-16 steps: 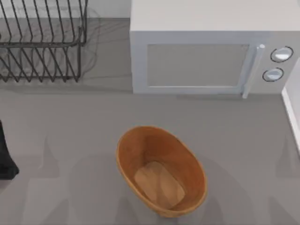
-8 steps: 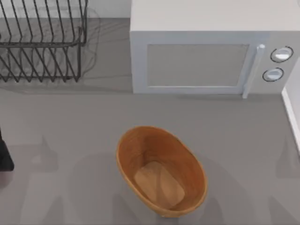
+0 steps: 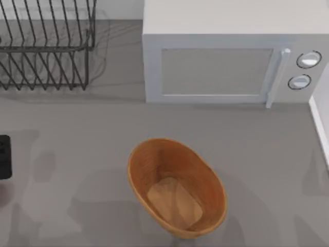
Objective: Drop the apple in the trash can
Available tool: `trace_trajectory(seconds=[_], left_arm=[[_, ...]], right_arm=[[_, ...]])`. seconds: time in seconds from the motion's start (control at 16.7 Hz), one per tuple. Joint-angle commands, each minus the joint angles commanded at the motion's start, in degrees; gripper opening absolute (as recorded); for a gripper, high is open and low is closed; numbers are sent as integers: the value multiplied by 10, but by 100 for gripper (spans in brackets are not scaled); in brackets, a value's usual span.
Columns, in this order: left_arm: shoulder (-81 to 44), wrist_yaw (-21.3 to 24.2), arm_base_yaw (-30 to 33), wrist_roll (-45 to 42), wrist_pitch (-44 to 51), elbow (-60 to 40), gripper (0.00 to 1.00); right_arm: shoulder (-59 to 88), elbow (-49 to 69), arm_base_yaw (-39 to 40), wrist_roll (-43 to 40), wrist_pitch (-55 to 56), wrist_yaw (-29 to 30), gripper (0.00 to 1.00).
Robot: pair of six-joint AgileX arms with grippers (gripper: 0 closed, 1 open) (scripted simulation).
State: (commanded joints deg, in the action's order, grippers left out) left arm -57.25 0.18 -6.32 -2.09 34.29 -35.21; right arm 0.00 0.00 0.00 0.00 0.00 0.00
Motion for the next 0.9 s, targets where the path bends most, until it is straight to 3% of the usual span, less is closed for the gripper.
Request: trace_trajectory(seconds=[0.48, 0.9], left_arm=[[-319, -2, -39, -12, 191, -206, 100], [-362, -2, -44, -13, 217, -240, 100]], right_arm=[[0, 0, 0, 0, 0, 0, 100], [0, 0, 0, 0, 0, 0, 100]])
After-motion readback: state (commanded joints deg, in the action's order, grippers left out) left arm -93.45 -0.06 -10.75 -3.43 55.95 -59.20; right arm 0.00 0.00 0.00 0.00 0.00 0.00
